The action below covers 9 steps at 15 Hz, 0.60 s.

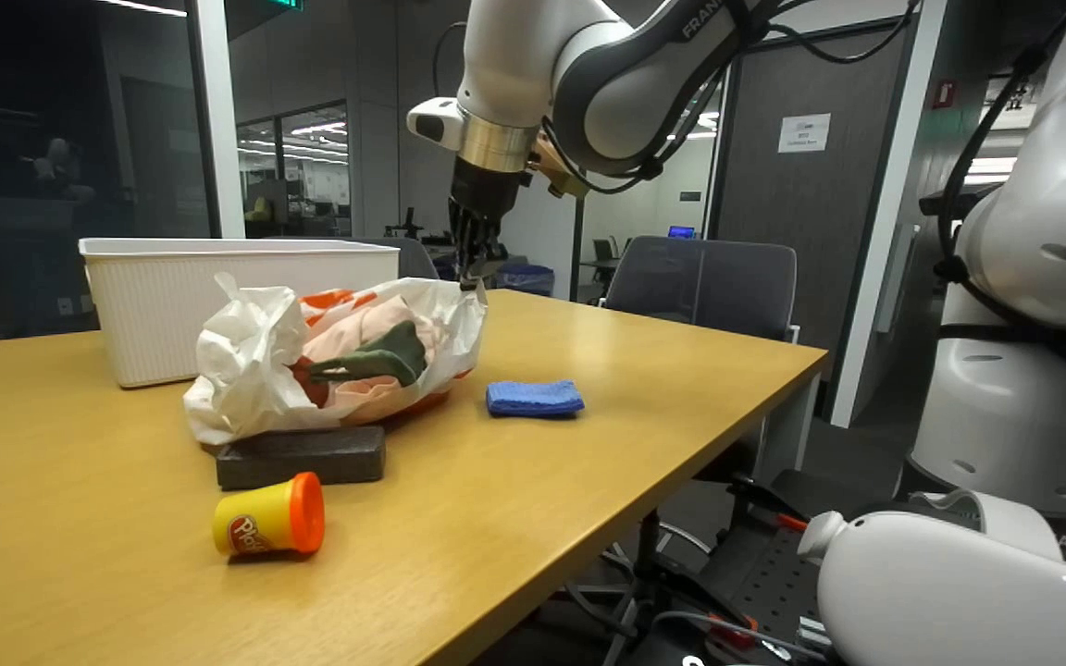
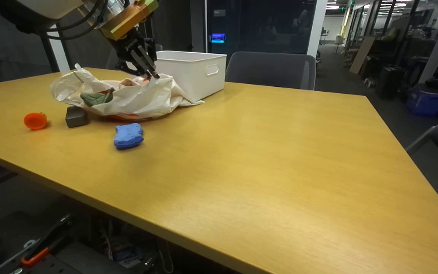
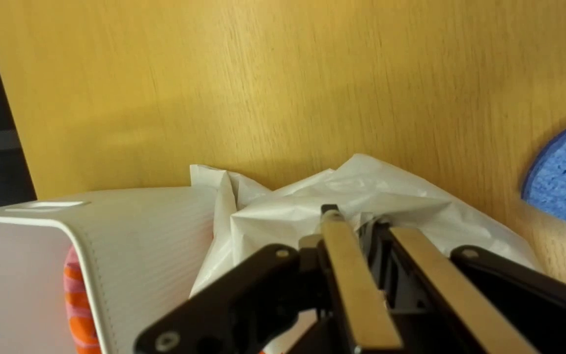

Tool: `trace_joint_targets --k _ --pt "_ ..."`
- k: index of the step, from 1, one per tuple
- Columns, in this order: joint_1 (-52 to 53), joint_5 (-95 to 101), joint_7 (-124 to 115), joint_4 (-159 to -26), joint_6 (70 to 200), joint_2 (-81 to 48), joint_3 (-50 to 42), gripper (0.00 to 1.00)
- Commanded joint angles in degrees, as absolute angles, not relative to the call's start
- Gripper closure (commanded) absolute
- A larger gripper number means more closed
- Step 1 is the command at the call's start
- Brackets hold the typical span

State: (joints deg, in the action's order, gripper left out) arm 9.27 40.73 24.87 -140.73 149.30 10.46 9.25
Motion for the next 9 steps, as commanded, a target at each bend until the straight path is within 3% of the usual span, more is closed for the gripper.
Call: trace_joint_targets --k 1,8,9 --pt "9.9 40.0 25.1 -142.2 141.7 14.8 9.7 0.84" --pt "10.0 42.1 22.6 -141.3 129.2 17.2 10.8 0.84" --pt "10.5 40.9 23.3 -141.2 127.9 17.1 10.7 0.66"
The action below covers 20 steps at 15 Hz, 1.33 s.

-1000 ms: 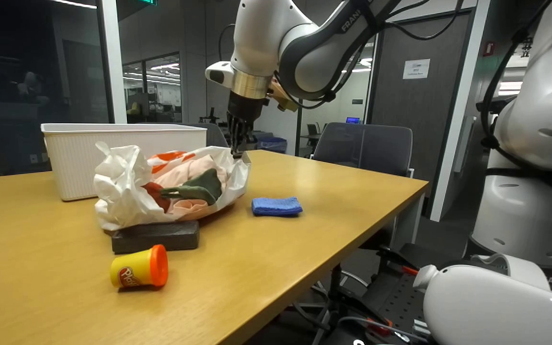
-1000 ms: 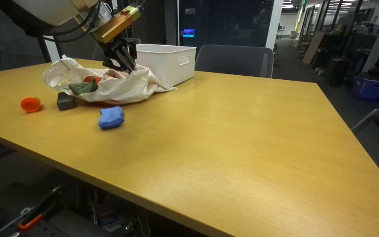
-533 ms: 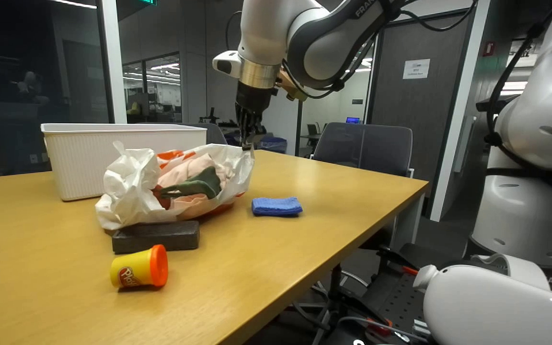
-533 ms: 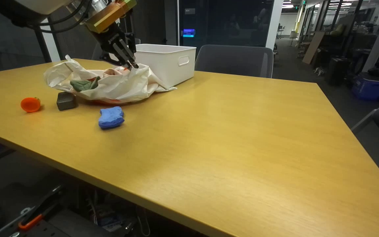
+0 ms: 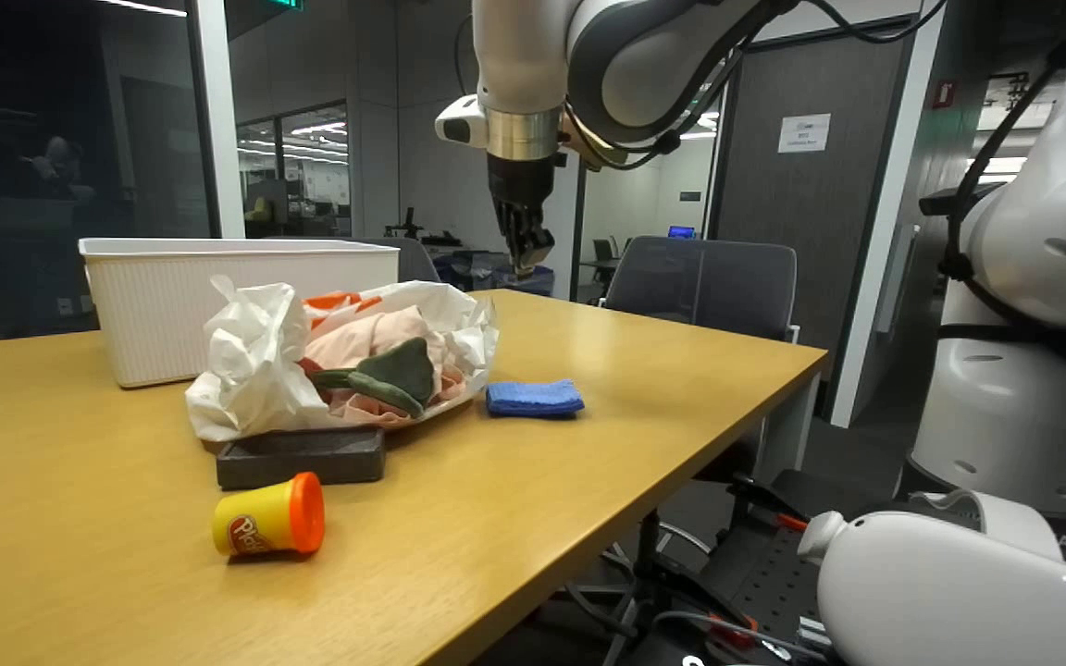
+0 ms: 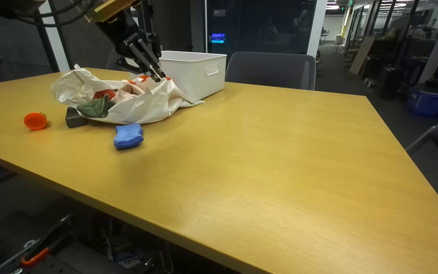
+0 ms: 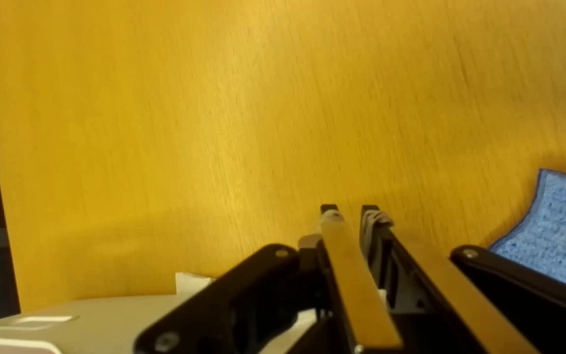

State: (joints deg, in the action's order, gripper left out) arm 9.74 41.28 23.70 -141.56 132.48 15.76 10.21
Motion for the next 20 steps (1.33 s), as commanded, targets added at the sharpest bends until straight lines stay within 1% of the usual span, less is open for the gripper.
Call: trace_joint_targets --k 1,2,3,5,8,9,15,20 --pt "11.0 40.3 23.8 -141.2 127.8 17.0 10.6 0.56" --pt "11.7 39.2 24.5 -141.3 128.5 17.0 10.4 0.5" --pt "12.3 38.1 24.7 -141.5 130.3 17.2 10.2 0.42" --pt "14.0 33.5 27.5 -141.5 132.2 17.3 9.6 0.28" --pt "16.0 26.1 32.5 -141.8 135.3 17.1 9.2 0.04" --pt "16.4 23.8 33.9 -141.8 136.0 16.9 9.0 0.01" --pt "18.2 10.9 39.6 -141.2 134.3 16.9 8.5 0.0" --pt "18.3 5.4 40.9 -141.4 135.6 17.1 8.6 0.0"
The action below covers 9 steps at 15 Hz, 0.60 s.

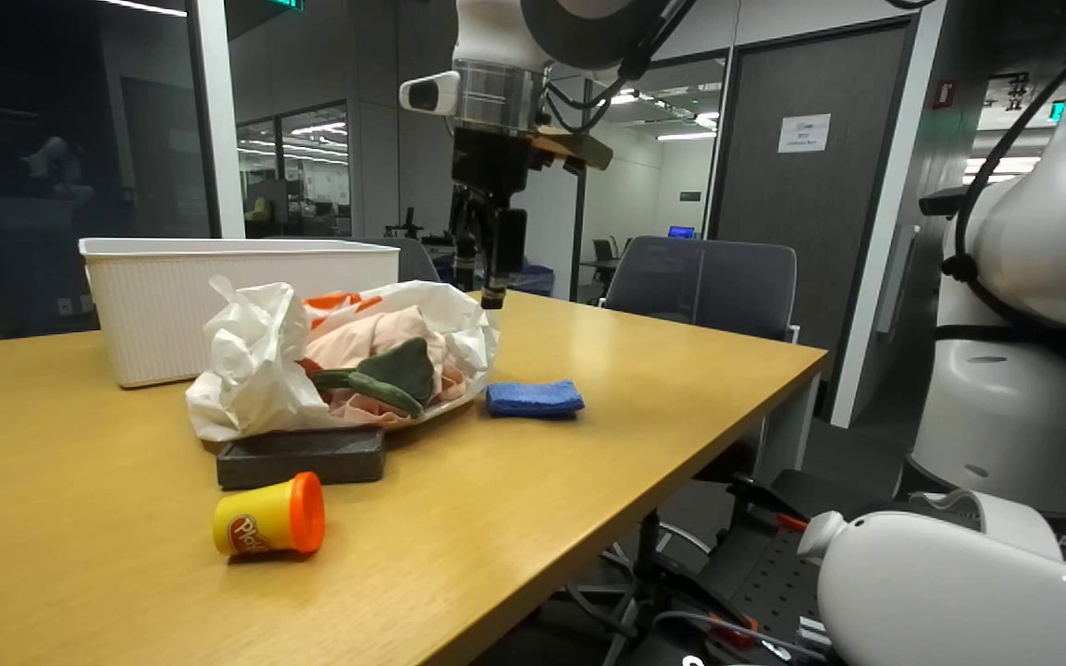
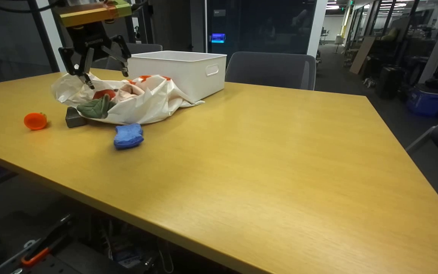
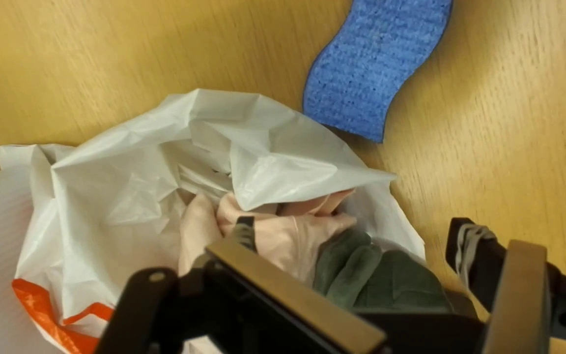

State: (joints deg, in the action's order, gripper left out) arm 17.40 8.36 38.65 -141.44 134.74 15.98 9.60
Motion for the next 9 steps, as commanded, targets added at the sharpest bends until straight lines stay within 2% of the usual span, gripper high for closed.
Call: trace_joint_targets --k 1,6,9 --pt "15.8 7.5 42.2 -140.6 139.9 12.4 7.0 0.0" --pt "12.6 11.6 41.2 -139.5 149.1 5.4 6.3 0.0" --pt "11.6 10.3 42.3 -138.5 148.5 2.4 6.4 0.0"
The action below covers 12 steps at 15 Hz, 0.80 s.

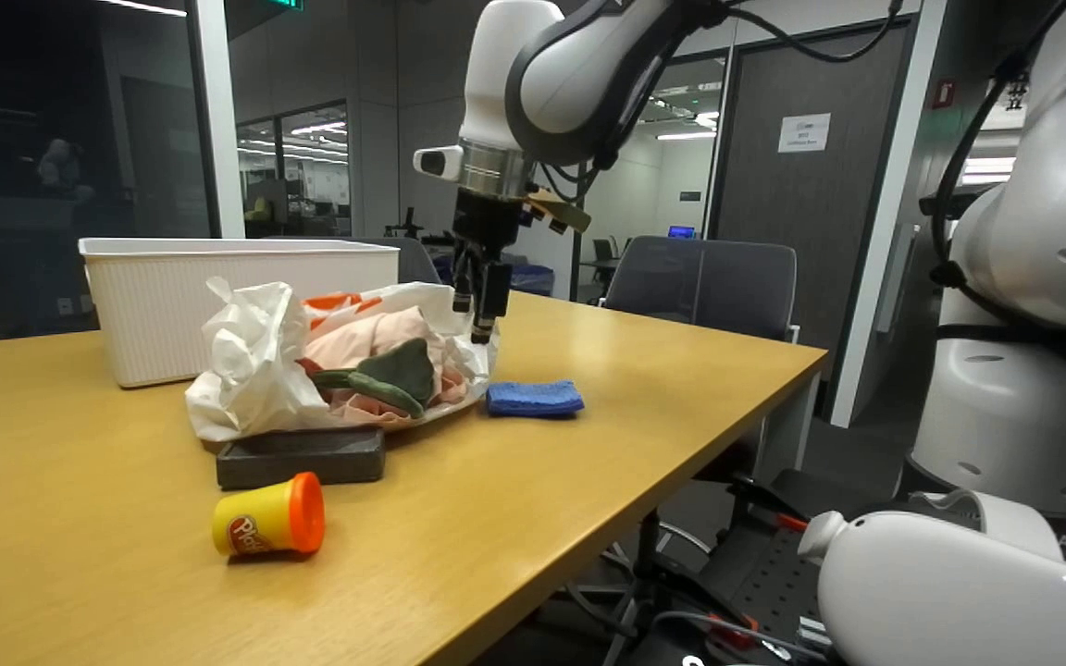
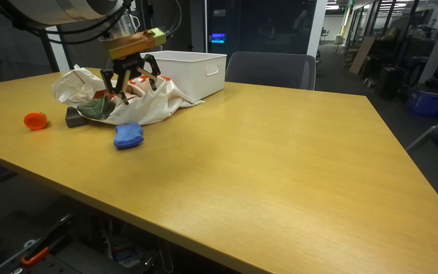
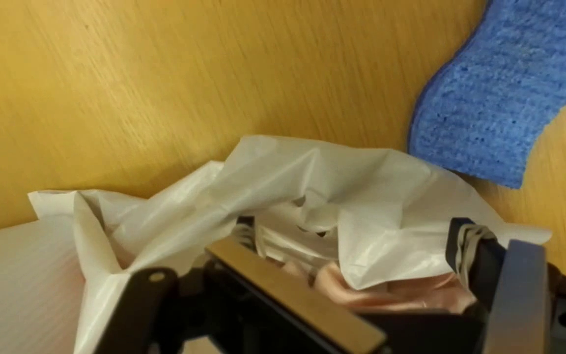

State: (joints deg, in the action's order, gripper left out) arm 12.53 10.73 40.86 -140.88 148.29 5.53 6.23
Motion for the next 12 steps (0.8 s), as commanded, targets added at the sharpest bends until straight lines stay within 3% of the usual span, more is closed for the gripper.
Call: trace_joint_targets --k 1,12 --pt "11.3 10.6 42.0 -138.1 147.7 2.3 6.6 0.0" --pt "11.3 3.5 42.7 -133.0 134.6 0.0 8.5 0.0"
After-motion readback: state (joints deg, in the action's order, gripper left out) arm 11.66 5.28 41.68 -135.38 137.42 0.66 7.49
